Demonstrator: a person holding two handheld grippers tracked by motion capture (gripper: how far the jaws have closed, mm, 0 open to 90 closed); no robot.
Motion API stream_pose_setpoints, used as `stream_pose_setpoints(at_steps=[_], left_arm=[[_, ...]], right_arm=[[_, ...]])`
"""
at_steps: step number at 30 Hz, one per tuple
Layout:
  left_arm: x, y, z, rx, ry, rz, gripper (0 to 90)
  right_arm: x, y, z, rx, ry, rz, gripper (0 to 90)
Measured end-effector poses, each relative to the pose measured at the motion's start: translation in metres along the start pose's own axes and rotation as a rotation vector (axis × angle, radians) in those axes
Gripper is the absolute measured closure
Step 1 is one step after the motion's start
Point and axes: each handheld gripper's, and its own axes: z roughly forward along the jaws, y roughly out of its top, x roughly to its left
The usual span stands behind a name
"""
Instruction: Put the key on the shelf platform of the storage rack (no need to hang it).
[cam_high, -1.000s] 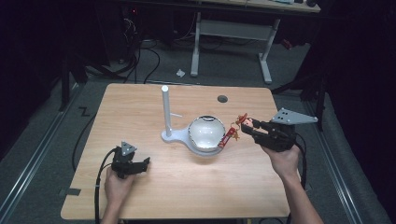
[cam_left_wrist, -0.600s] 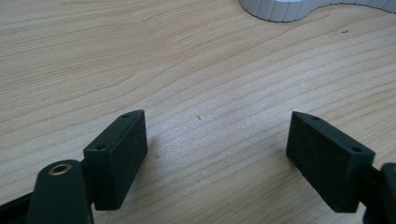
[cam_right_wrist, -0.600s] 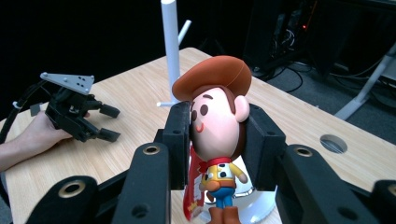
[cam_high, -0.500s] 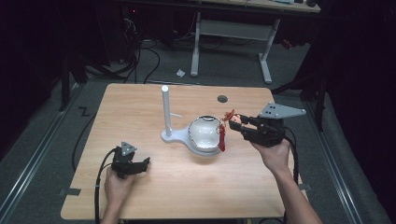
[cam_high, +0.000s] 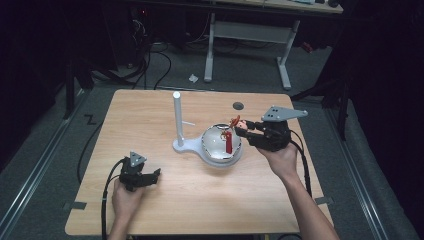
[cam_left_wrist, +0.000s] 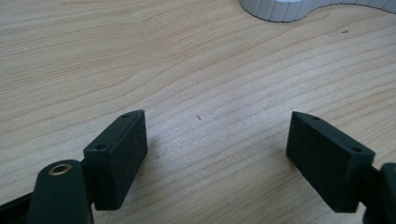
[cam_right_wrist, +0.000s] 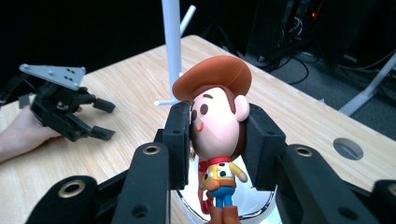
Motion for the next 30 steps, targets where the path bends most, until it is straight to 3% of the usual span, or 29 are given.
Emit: stream_pose_setpoints(at_steps=[10, 22, 30], left_arm=[[0.000, 0.000, 0.000, 0.000, 0.001, -0.001, 21.0], [0.000, 0.000, 0.000, 0.000, 0.001, 0.000, 21.0], [0.000, 0.000, 0.000, 0.000, 0.001, -0.001, 21.0]], right_arm=[[-0.005, -0.006, 0.021, 0.047, -0.024, 0.002, 65.7], [-0.014, -0.023, 0.042, 0.099, -0.010, 0.047, 65.7], [-0.014, -0.028, 0.057, 0.127, -0.010, 0.041, 65.6]])
